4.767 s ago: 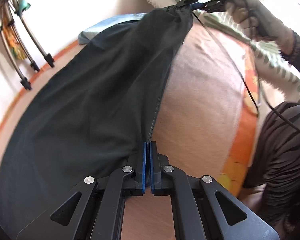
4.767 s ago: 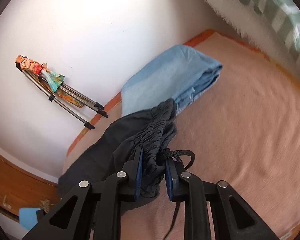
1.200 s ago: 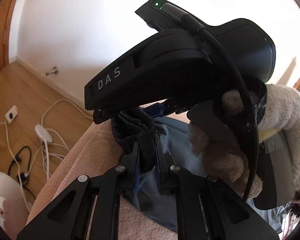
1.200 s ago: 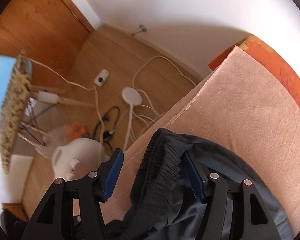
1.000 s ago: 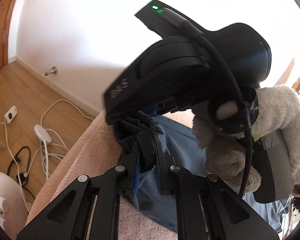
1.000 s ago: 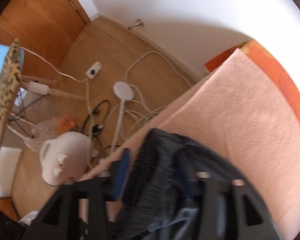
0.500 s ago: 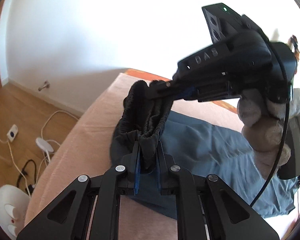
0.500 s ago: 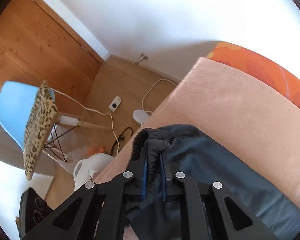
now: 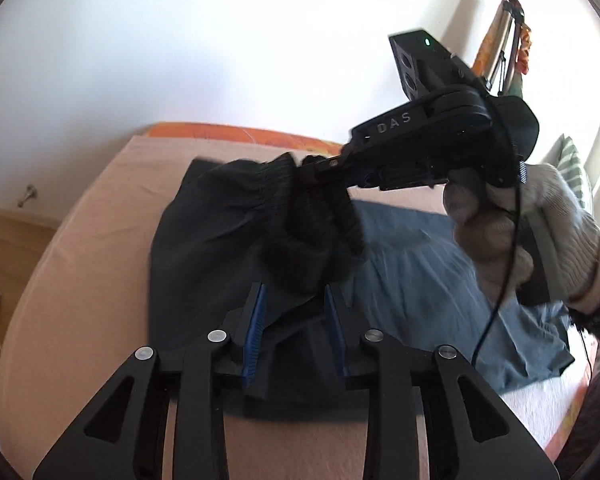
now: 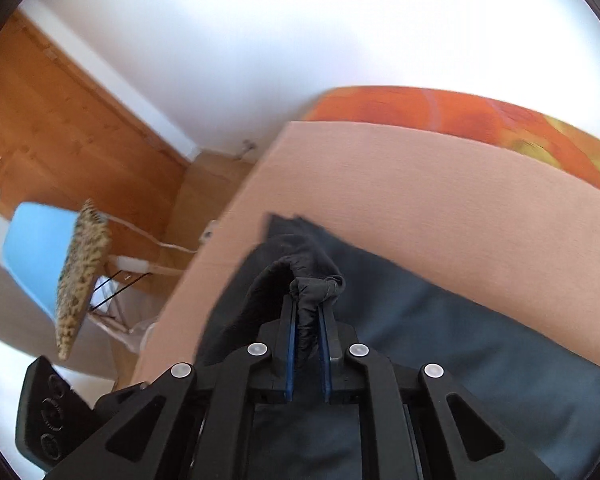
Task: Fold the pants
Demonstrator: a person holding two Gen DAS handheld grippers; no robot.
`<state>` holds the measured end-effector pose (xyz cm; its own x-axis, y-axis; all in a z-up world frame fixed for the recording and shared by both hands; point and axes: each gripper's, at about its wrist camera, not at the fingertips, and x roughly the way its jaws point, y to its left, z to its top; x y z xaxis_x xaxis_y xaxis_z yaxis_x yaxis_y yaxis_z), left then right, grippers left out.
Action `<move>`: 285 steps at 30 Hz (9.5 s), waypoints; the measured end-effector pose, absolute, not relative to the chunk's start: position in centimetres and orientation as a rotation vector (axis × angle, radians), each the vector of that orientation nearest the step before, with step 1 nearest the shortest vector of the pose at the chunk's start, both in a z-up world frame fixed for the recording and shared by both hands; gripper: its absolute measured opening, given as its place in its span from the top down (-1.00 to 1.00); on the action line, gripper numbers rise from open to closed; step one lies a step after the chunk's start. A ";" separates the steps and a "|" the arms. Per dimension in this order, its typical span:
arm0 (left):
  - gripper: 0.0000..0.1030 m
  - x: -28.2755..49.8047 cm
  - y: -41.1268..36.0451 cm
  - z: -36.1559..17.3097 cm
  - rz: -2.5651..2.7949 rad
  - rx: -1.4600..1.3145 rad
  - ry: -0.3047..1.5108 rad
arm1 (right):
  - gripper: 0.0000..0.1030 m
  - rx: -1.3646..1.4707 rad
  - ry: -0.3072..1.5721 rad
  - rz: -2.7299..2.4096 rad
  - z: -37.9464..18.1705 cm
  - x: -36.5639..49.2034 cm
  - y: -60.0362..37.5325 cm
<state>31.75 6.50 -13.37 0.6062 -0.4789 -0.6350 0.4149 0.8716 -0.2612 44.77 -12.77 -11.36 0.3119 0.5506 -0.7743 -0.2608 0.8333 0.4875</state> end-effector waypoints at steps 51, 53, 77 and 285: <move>-0.10 26.1 -4.1 -11.9 -0.543 0.441 0.686 | 0.69 0.757 1.222 0.514 -13.6 41.6 -25.7; -0.11 25.5 -5.8 -12.7 -0.559 0.527 0.691 | 0.69 0.759 1.233 0.494 -13.3 40.7 -26.8; -0.11 26.5 -10.3 -10.4 -0.658 0.211 0.867 | 0.69 0.823 1.199 0.136 -10.5 26.7 -47.6; -0.23 23.0 -11.3 -13.8 -0.773 -0.205 1.086 | 0.98 0.115 1.330 0.078 -12.7 38.7 -28.8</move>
<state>23.02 -11.35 -13.81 0.2380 -0.6547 -0.7174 0.4638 0.7256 -0.5083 38.69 -28.85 -12.75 0.2374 0.1227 -0.9636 0.0089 0.9917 0.1285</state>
